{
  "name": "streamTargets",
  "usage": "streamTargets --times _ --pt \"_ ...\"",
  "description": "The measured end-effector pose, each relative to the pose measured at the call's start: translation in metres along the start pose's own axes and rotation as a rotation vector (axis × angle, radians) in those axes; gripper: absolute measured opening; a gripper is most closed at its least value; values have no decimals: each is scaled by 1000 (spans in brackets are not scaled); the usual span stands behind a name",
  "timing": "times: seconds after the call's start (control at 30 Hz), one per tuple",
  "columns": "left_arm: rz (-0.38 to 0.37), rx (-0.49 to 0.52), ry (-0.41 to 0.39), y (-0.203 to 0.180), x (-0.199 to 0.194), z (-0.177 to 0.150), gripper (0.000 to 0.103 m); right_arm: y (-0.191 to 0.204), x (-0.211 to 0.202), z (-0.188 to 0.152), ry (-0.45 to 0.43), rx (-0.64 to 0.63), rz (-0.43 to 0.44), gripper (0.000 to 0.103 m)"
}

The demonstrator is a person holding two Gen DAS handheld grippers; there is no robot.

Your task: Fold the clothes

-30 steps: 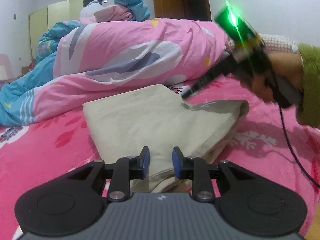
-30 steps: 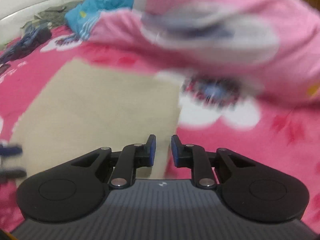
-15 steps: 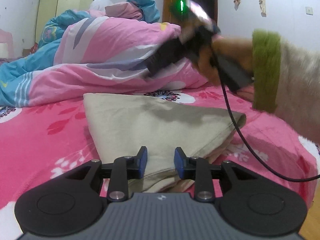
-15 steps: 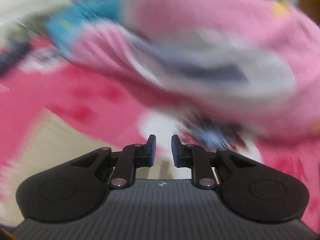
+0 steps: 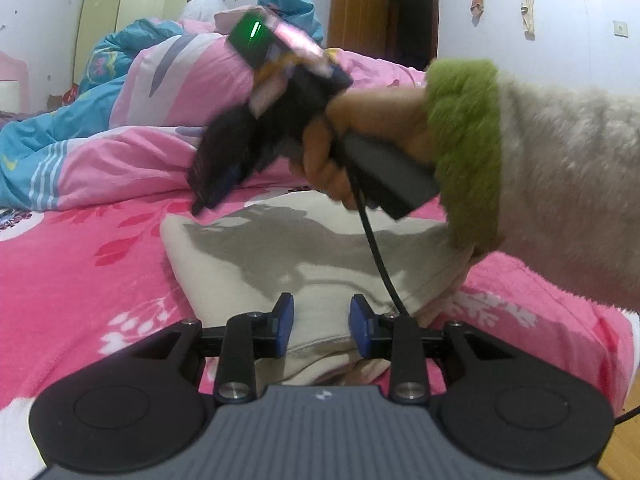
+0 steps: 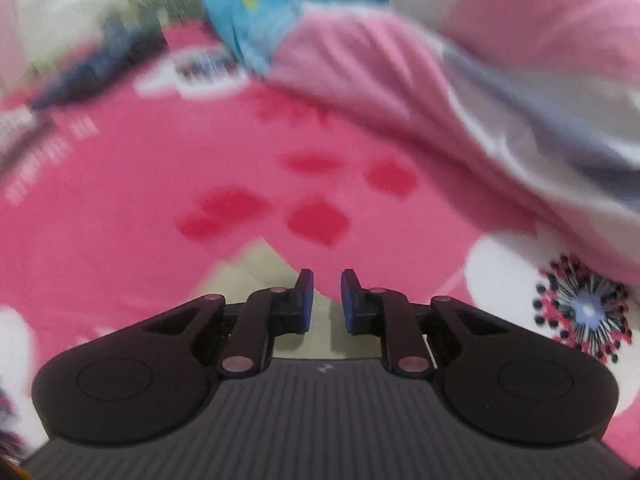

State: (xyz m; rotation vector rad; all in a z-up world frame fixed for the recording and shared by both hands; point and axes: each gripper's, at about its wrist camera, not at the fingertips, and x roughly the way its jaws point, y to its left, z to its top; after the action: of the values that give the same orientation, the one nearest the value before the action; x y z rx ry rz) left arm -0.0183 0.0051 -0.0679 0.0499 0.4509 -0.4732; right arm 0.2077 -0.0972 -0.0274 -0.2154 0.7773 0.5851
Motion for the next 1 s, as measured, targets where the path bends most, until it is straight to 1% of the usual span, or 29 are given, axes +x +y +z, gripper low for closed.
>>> streamTargets --times 0.07,0.1,0.13,0.17,0.2,0.3,0.37,0.43,0.53,0.57,0.63,0.67,0.7,0.77,0.83,0.87,0.93,1.0 --pt "3 2 2 0 0 1 31 4 0 0 -23 21 73 14" --pt "9 7 4 -1 0 1 31 8 12 -6 3 12 83 13" --pt "13 11 5 -2 0 1 31 12 30 -15 43 -3 71 13" --pt "15 15 6 -2 0 1 31 14 44 -23 61 -15 62 13" --pt "16 20 6 -2 0 2 31 13 46 -25 41 -10 64 13" --pt "16 45 6 -3 -1 2 31 5 13 -12 27 44 49 14" --pt "22 52 10 -5 -1 2 31 6 -31 -11 -41 -6 28 14" --pt "29 60 19 -6 0 3 31 2 -79 -19 -107 -13 25 14" --pt "40 78 32 -9 2 5 31 -6 -137 -50 -167 -18 13 14" --pt "45 83 39 -10 3 6 31 -12 -145 -63 -165 -12 10 14" --pt "56 91 52 -12 4 7 31 -21 -147 -100 -121 8 -10 13" --pt "55 97 59 -14 4 8 31 -24 -135 -123 -67 6 -54 12" --pt "52 107 67 -16 5 8 32 -28 -125 -144 -50 15 -84 12" --pt "76 164 75 -24 7 9 32 -37 -116 -178 -161 77 -74 13" --pt "98 216 83 -30 7 11 32 -44 -121 -175 -183 145 -55 12" --pt "95 211 92 -29 6 14 32 -45 -125 -174 -191 158 -56 13" --pt "86 183 91 -24 -1 23 33 -32 -135 -170 -206 90 -101 14" --pt "74 169 70 -23 -10 28 35 -23 -155 -177 -261 49 -93 14"
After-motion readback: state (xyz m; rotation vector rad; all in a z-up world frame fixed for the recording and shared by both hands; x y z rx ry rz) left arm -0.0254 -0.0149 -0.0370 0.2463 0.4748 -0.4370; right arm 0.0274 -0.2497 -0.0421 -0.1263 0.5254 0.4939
